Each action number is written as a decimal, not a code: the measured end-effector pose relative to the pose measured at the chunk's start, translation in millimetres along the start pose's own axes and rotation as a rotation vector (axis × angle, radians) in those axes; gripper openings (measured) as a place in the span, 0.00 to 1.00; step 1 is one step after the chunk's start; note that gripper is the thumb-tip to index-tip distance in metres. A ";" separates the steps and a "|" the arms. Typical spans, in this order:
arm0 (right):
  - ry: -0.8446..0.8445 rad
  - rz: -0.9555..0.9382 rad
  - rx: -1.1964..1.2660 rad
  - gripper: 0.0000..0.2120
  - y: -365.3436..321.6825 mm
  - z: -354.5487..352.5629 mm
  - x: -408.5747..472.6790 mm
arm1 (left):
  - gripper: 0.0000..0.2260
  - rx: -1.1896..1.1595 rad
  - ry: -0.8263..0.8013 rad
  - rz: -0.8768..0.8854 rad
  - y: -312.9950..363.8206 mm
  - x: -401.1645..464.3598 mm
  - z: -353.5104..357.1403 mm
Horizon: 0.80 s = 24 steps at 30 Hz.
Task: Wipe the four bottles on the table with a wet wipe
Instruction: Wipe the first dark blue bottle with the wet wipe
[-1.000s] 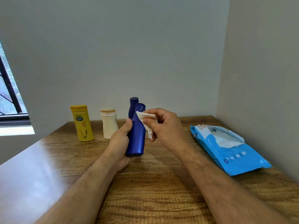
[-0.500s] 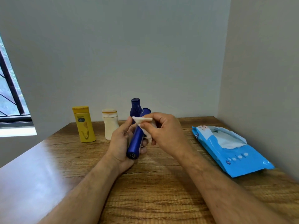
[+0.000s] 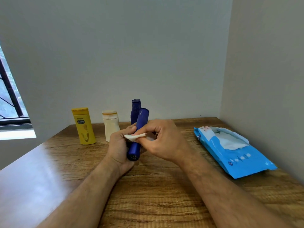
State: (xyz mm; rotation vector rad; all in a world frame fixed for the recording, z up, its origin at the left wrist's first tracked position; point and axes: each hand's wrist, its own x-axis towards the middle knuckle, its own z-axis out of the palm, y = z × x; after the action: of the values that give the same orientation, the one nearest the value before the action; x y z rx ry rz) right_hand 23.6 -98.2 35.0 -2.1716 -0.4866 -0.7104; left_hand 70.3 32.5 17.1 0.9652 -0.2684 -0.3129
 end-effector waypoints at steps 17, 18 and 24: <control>0.129 0.046 -0.082 0.11 5.5 -5.7 3.7 | 0.22 0.273 -0.105 0.164 -4.0 2.4 -11.2; 0.152 0.037 -0.131 0.11 6.4 -5.9 4.3 | 0.26 0.332 -0.116 0.188 -4.7 3.0 -12.0; 0.149 -0.079 -0.189 0.14 8.1 -4.9 4.1 | 0.35 0.660 -0.084 0.436 -9.6 6.2 -10.8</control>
State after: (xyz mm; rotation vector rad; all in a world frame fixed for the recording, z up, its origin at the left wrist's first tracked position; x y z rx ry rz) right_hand 29.6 -106.6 35.7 -2.2620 -0.4438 -0.9885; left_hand 78.6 33.3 3.7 1.5054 -0.6729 0.1542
